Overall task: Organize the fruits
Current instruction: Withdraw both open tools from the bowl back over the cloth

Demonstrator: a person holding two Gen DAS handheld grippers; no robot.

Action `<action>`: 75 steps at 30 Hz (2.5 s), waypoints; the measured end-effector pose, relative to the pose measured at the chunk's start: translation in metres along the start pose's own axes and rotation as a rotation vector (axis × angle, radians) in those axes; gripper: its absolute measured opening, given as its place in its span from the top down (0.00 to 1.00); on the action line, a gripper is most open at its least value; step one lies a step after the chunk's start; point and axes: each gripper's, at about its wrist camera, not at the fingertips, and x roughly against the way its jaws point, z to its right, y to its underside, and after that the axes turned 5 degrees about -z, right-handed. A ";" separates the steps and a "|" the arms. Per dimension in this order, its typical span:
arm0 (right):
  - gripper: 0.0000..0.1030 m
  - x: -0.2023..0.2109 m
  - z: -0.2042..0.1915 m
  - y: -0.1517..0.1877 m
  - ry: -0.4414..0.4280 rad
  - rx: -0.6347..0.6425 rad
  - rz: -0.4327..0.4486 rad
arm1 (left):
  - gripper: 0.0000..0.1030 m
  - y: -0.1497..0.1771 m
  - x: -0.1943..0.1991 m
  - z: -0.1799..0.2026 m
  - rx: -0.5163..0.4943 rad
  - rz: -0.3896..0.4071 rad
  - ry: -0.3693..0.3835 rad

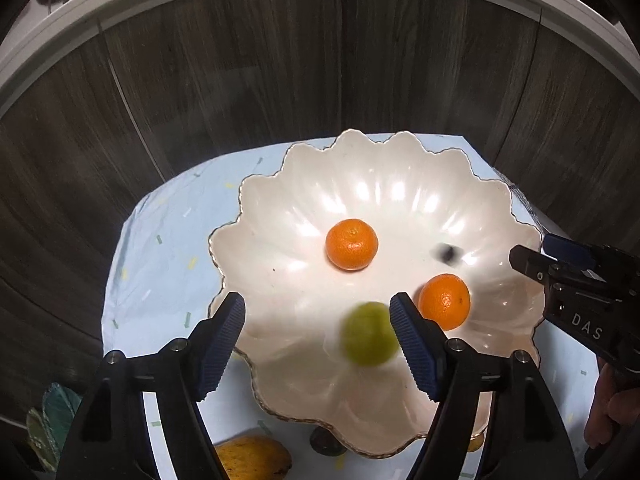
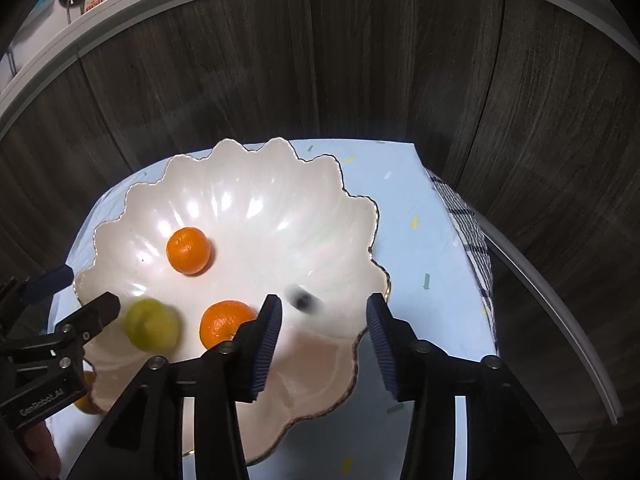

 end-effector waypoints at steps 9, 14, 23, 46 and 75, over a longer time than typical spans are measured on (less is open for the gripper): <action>0.25 0.014 -0.002 -0.001 0.028 -0.007 0.048 | 0.13 0.000 0.009 -0.005 0.013 0.020 -0.027; 0.25 0.021 -0.005 -0.001 0.030 -0.005 0.064 | 0.10 0.001 0.017 -0.007 0.019 0.032 -0.032; 0.25 0.038 -0.008 0.003 0.035 -0.001 0.092 | 0.08 0.007 0.032 -0.011 0.024 0.051 -0.033; 0.25 0.067 -0.014 0.017 0.038 0.002 0.136 | 0.08 0.015 0.062 -0.010 0.024 0.094 -0.033; 0.25 0.083 -0.029 0.061 0.006 0.021 0.122 | 0.08 0.064 0.082 -0.014 0.016 0.092 -0.041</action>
